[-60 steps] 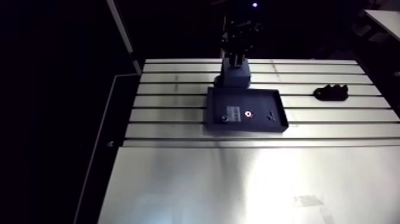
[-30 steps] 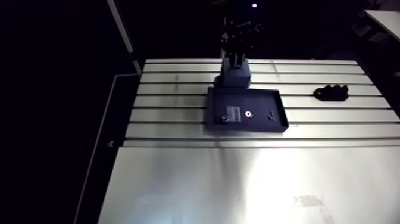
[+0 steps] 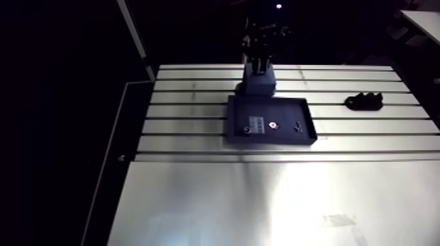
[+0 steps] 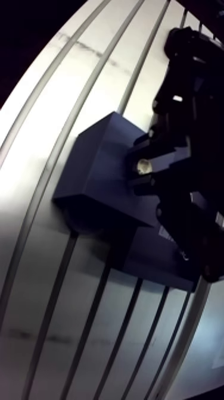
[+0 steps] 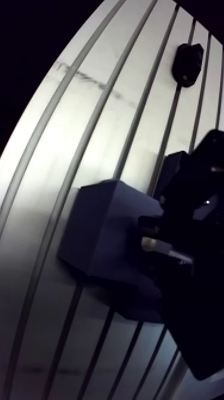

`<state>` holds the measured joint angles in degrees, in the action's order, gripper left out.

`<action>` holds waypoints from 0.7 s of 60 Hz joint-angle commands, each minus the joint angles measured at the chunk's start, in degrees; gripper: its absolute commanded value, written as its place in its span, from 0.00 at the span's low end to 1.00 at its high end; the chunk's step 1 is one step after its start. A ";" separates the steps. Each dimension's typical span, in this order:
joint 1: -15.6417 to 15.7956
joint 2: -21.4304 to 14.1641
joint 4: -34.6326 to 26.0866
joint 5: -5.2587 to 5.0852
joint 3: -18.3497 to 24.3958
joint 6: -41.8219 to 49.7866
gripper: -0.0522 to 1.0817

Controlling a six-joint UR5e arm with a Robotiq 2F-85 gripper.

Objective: Pick up the M10 bolt and insert it into the hex recess until seated.

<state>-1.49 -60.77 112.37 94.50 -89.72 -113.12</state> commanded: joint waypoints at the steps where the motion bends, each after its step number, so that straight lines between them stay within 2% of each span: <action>1: -0.35 0.01 0.01 0.03 0.12 1.15 0.69; 20: -0.20 -0.08 -0.08 0.04 0.12 3.01 0.68; 21: -0.11 -0.08 -0.16 0.11 0.12 3.11 0.62; 22: -0.11 -0.08 -0.16 0.11 0.12 3.11 0.62; 23: -0.10 -0.08 -0.17 0.26 0.12 3.12 0.46; 24: -0.10 -0.08 -0.17 0.26 0.12 3.12 0.46; 25: -0.02 -0.08 -0.24 0.36 0.12 3.13 0.26; 26: -0.02 -0.08 -0.24 0.36 0.12 3.13 0.26; 27: 0.06 -0.08 -0.40 0.45 0.20 3.13 0.13; 28: 0.06 -0.08 -0.40 0.45 0.20 3.13 0.13; 29: 0.08 -0.01 -0.43 0.47 0.21 3.13 0.06; 42: -0.01 -0.08 -0.42 0.22 0.21 3.38 0.05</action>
<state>-1.50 -60.81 112.05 94.80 -89.54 -110.06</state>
